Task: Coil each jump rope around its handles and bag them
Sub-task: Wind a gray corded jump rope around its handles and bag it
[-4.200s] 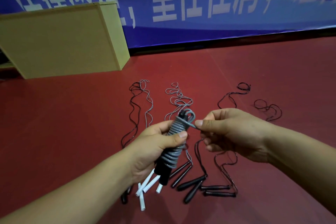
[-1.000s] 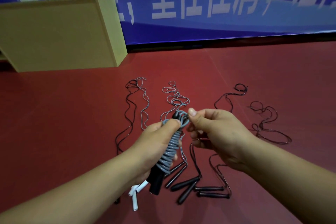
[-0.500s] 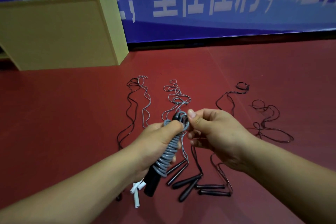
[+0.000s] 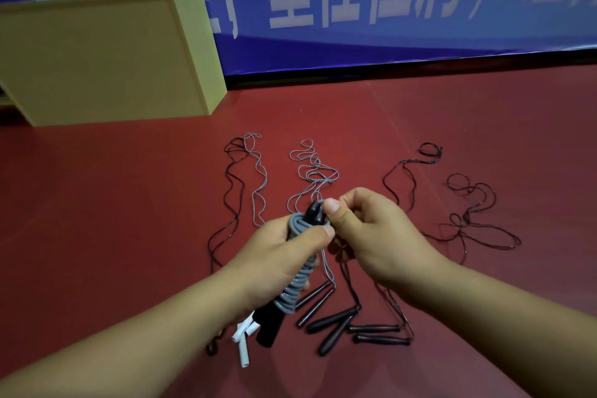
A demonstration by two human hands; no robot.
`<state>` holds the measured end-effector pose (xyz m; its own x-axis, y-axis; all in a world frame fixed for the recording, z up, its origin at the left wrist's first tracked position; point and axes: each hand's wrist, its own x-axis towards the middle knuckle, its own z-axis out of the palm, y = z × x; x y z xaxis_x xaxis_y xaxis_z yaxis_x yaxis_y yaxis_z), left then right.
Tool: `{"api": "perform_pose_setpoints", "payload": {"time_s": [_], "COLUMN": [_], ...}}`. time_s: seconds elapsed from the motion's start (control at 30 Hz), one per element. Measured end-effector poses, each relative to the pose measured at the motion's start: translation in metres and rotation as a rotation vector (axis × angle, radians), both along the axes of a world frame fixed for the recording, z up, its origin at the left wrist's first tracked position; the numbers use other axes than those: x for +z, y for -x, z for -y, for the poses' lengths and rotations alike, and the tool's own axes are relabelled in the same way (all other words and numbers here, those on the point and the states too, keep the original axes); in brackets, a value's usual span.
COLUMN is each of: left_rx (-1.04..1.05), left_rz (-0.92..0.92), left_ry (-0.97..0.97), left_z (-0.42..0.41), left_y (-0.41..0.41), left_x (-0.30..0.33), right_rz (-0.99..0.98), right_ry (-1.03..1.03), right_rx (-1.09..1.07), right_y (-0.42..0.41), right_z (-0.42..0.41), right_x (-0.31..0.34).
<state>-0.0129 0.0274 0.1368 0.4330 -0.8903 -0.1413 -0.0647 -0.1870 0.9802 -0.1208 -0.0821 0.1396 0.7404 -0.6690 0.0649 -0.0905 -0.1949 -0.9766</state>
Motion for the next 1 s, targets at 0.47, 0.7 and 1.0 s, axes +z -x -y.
{"api": "perform_pose_setpoints", "payload": {"time_s": [0.47,0.7,1.0], "left_rx": [0.008,0.000,0.117], "left_rz": [0.071,0.167,1.047], "left_ry": [0.012,-0.033,-0.348], "left_z": [-0.003,-0.001,-0.016], "left_y": [-0.014,-0.016,-0.054], "left_x": [-0.001,-0.003,0.022], "right_rz": [0.150,-0.082,-0.177], "right_ry": [-0.361,-0.356,0.303], "right_rx": [0.145,0.186,0.043], "right_y": [0.004,0.005,-0.019], "right_z": [0.007,0.007,0.008], "right_x": [0.011,0.009,0.007]}}
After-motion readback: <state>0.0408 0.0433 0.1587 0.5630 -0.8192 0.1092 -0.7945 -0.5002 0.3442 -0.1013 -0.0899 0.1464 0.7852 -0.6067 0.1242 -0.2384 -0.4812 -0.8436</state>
